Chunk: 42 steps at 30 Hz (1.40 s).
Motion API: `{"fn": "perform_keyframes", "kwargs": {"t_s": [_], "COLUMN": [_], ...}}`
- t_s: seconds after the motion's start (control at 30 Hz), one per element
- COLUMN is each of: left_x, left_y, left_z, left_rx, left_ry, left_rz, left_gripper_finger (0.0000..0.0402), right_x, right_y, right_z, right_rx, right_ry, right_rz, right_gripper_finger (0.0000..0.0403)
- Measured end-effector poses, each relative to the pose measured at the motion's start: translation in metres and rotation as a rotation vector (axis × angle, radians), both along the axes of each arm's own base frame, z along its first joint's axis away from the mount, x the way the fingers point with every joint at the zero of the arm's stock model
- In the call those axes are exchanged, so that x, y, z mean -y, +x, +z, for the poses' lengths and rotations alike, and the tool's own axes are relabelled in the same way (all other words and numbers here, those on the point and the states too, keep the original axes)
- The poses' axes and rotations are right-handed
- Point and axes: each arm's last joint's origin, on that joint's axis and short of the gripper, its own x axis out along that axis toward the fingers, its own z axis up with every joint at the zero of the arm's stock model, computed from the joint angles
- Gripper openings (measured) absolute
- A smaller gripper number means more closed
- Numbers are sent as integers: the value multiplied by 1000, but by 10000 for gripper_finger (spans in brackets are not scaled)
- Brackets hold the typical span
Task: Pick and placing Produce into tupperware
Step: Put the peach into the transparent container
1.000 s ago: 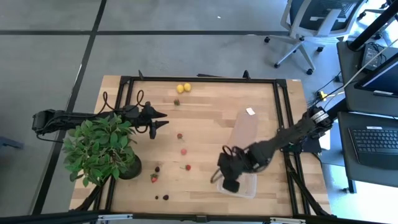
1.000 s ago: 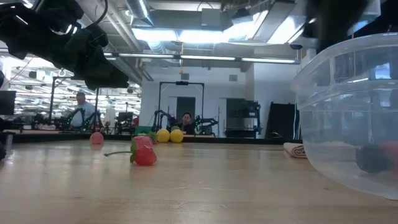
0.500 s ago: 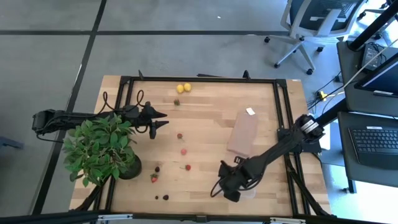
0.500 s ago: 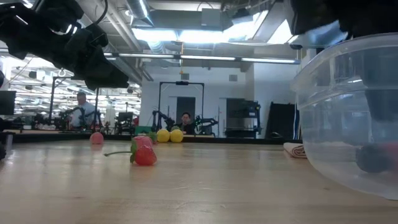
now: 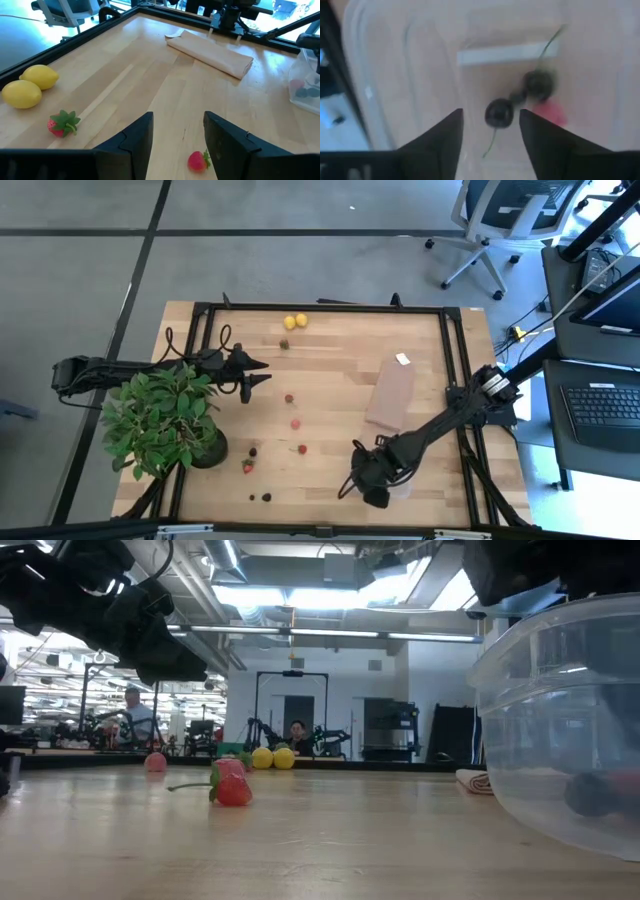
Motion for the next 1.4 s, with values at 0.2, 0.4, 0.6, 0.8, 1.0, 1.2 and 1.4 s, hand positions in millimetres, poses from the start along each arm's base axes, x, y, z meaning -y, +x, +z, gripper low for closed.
{"fn": "perform_keyframes", "kwargs": {"t_s": [0.2,0.4,0.6,0.8,1.0,1.2,1.4], "left_x": [0,0,0,0,0,0,-1], "left_y": [0,0,0,0,0,1,2], "left_z": [0,0,0,0,0,4,8], "left_rx": [0,0,0,1,30,78,114], "left_ry": [0,0,0,-4,-102,-116,-97], "left_rz": [0,0,0,1,37,43,36], "left_gripper_finger": [165,165,165,165,165,165,165], "right_x": [3,18,38,72,120,156,199], "right_y": [2,11,34,70,92,94,81], "right_z": [23,84,137,153,144,146,144], "right_rx": [-52,29,275,470,502,502,478], "right_ry": [-16,-259,-473,-582,-510,-378,-235], "right_rz": [55,170,344,501,547,566,551], "right_gripper_finger": [238,241,242,242,242,242,242]}}
